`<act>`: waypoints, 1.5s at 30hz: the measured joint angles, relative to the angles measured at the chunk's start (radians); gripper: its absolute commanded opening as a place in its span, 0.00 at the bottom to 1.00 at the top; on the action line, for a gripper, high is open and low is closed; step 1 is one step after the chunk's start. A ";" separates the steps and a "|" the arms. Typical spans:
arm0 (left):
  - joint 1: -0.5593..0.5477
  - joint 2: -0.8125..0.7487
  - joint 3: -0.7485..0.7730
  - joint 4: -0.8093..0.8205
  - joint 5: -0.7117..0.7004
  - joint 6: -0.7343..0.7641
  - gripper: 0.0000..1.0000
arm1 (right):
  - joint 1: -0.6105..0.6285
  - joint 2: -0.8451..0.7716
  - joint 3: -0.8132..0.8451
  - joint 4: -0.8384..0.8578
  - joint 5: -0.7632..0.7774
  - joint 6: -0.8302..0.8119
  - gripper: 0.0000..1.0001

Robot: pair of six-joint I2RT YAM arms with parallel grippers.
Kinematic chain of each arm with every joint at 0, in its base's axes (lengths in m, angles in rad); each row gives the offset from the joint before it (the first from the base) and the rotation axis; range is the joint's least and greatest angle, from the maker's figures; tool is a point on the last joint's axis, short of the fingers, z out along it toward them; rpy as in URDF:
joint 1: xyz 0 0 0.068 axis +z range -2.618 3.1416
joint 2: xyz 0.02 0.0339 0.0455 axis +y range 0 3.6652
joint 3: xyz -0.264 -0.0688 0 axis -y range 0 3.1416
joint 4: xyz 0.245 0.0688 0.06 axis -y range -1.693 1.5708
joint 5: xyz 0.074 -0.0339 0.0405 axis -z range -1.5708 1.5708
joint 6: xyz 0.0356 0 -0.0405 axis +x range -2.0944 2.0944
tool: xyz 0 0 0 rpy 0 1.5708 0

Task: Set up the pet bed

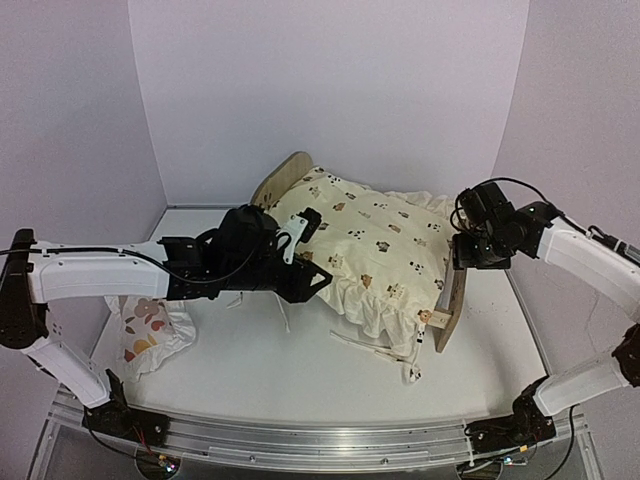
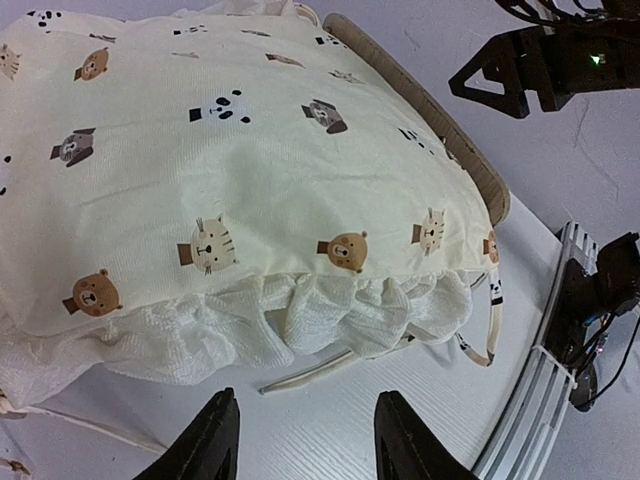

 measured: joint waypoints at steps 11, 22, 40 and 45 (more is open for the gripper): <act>-0.080 0.080 0.118 0.002 -0.057 0.162 0.57 | -0.096 0.080 -0.013 -0.009 -0.085 0.035 0.43; -0.125 0.258 0.285 -0.020 -0.004 0.449 0.65 | -0.106 0.112 -0.046 0.006 -0.221 0.037 0.22; -0.159 0.522 0.467 -0.016 0.043 0.924 0.73 | -0.102 -0.021 -0.051 0.012 -0.276 -0.020 0.65; -0.162 0.574 0.490 0.008 0.043 1.019 0.70 | -0.102 -0.125 -0.051 -0.004 -0.302 -0.023 0.67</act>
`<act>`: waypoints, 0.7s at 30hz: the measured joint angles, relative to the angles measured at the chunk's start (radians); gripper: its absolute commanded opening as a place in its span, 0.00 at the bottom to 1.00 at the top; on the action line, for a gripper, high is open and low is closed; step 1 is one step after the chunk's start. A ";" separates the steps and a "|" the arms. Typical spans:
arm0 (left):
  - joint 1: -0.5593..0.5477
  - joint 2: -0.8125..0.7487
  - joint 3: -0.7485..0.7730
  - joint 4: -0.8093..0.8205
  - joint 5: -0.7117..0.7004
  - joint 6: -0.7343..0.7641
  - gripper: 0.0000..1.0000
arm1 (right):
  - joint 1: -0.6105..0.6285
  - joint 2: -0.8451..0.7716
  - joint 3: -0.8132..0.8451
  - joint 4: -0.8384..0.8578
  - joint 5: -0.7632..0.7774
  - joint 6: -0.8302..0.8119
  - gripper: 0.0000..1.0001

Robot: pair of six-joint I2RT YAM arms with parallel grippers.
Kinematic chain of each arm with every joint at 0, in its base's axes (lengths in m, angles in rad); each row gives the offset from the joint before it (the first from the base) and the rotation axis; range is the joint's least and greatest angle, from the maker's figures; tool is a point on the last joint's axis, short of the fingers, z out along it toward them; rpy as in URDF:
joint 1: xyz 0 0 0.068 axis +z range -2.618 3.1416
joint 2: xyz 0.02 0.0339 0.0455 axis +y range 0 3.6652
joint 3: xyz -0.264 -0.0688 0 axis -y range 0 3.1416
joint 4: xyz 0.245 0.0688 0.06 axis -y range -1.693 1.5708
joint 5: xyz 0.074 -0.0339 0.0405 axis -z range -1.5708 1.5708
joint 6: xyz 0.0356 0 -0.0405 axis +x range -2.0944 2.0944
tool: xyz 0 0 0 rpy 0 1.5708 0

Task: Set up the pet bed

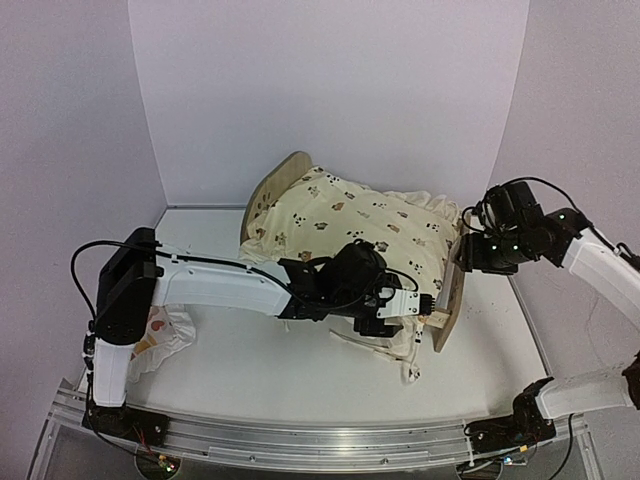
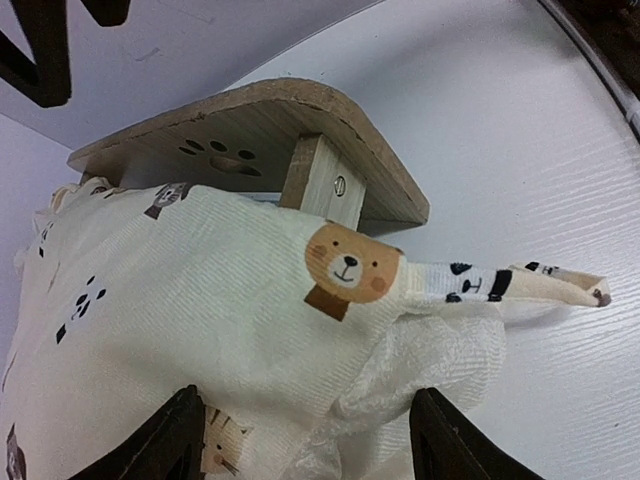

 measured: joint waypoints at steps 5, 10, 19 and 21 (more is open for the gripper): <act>-0.001 0.060 0.041 0.031 -0.032 0.043 0.57 | 0.000 -0.063 -0.008 -0.022 -0.032 -0.006 0.68; -0.001 0.073 0.046 0.086 -0.054 0.049 0.19 | 0.000 -0.078 -0.019 -0.040 -0.050 -0.015 0.67; -0.003 0.073 0.043 0.189 -0.090 0.028 0.00 | 0.000 -0.100 -0.055 -0.047 -0.149 -0.033 0.62; -0.003 0.073 0.045 0.193 -0.097 0.020 0.00 | 0.000 -0.105 -0.066 -0.042 -0.202 -0.038 0.61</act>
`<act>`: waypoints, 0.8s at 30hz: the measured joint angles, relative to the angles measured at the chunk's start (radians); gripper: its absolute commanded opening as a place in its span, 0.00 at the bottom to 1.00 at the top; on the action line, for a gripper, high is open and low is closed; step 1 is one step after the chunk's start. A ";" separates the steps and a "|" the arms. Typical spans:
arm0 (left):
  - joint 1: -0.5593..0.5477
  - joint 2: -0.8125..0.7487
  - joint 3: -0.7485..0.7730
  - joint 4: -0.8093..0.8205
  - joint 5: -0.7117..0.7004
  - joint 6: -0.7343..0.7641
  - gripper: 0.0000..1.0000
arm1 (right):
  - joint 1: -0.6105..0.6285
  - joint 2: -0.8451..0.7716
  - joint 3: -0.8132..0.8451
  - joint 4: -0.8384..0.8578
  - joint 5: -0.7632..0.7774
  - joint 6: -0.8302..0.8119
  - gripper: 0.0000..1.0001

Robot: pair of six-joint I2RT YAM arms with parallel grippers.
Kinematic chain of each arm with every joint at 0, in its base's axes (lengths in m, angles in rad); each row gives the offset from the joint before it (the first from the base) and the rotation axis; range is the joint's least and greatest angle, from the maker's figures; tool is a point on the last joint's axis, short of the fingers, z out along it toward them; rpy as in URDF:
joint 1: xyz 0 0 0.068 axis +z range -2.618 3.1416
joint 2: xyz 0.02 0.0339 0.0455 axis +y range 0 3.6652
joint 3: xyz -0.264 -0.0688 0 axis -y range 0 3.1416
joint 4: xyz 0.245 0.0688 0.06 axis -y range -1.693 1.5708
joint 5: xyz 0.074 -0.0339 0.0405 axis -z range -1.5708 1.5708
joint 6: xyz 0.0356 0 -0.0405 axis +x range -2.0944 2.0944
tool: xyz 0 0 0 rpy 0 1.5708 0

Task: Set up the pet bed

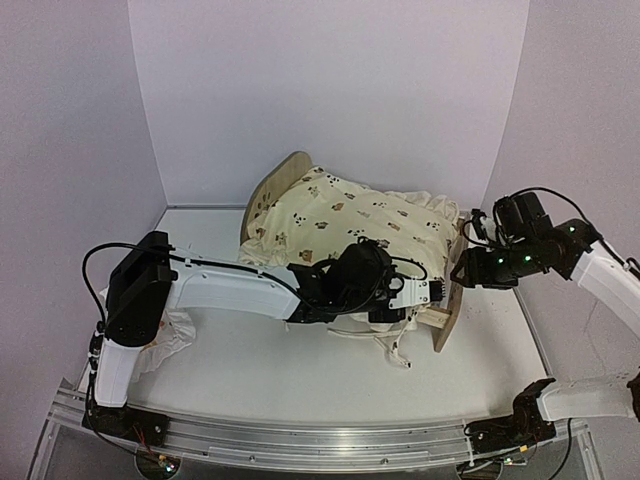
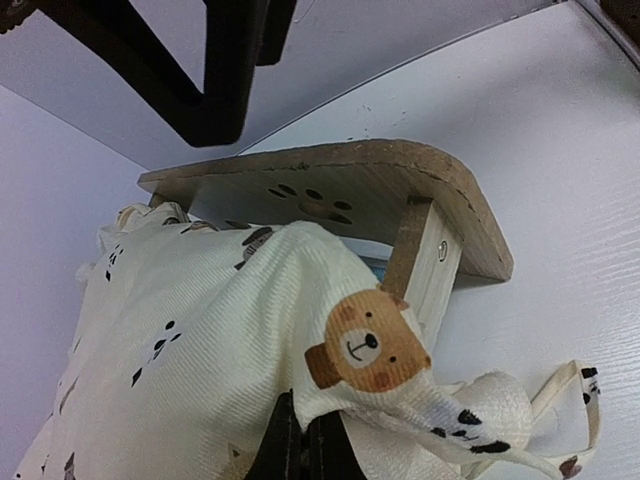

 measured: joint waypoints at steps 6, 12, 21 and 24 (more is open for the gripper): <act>0.000 0.002 0.053 0.012 -0.030 -0.046 0.00 | 0.000 -0.021 -0.087 0.087 -0.232 -0.007 0.57; 0.007 0.000 0.065 0.044 -0.032 -0.088 0.00 | 0.000 -0.052 -0.199 0.228 -0.348 -0.030 0.54; 0.015 -0.028 0.066 0.044 -0.032 -0.123 0.00 | 0.016 -0.068 -0.316 0.443 -0.368 -0.111 0.48; 0.020 -0.047 0.070 0.045 -0.033 -0.135 0.00 | 0.037 -0.054 -0.326 0.479 -0.356 -0.151 0.48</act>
